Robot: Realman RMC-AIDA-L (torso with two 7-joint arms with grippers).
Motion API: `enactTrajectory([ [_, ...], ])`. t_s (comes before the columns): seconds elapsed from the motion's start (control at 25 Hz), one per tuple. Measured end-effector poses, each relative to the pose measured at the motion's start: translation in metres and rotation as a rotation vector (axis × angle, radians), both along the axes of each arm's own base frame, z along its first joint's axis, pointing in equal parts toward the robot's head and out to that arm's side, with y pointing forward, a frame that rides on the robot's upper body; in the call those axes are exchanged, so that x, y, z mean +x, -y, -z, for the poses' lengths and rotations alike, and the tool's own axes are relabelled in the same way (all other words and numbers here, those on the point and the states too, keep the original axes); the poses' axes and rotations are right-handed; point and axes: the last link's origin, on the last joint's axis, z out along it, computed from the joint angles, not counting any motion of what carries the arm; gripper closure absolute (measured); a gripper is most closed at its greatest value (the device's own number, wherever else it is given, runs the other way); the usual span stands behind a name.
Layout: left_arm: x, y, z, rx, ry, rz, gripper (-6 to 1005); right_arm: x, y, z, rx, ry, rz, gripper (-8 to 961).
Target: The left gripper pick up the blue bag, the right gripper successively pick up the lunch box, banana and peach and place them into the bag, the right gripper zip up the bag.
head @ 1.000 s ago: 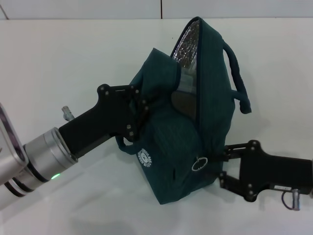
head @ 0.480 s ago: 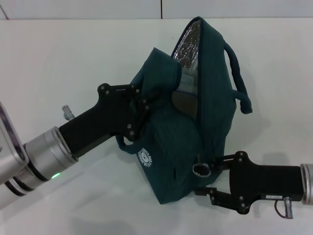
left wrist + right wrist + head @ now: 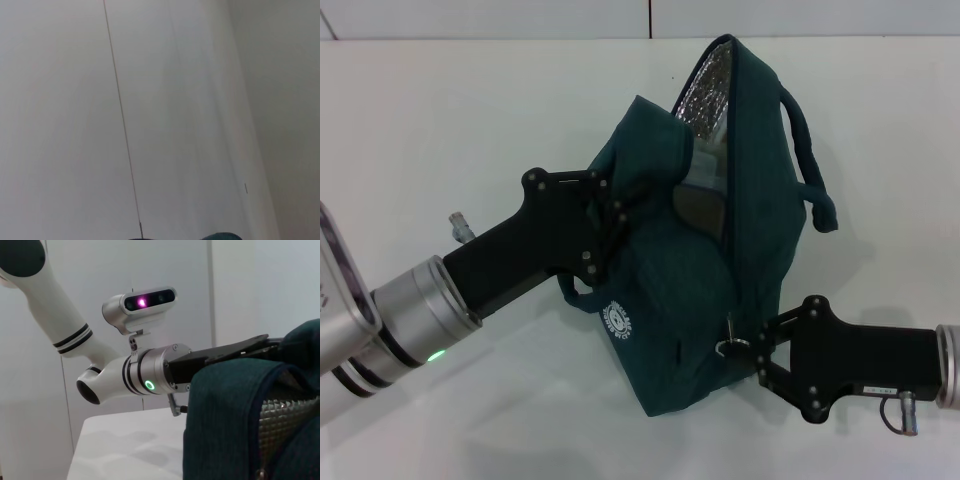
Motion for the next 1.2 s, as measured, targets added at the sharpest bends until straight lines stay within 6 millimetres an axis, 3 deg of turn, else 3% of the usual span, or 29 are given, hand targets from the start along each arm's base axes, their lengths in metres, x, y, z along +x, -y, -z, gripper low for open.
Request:
enactTrajectory([
  [0.12, 0.000, 0.000, 0.000, 0.000, 0.000, 0.000, 933, 0.000, -0.001, 0.000, 0.001, 0.005, -0.005, 913],
  [0.4, 0.000, 0.000, 0.000, 0.006, -0.004, 0.005, 918, 0.000, -0.001, -0.001, 0.034, 0.016, -0.055, 936],
  [0.84, -0.001, 0.000, -0.001, 0.031, -0.014, 0.008, 893, 0.001, -0.004, -0.019, 0.299, -0.081, -0.103, 939],
  [1.2, -0.001, 0.000, -0.001, 0.054, -0.024, 0.016, 873, -0.004, -0.002, -0.022, 0.352, -0.119, -0.162, 939],
])
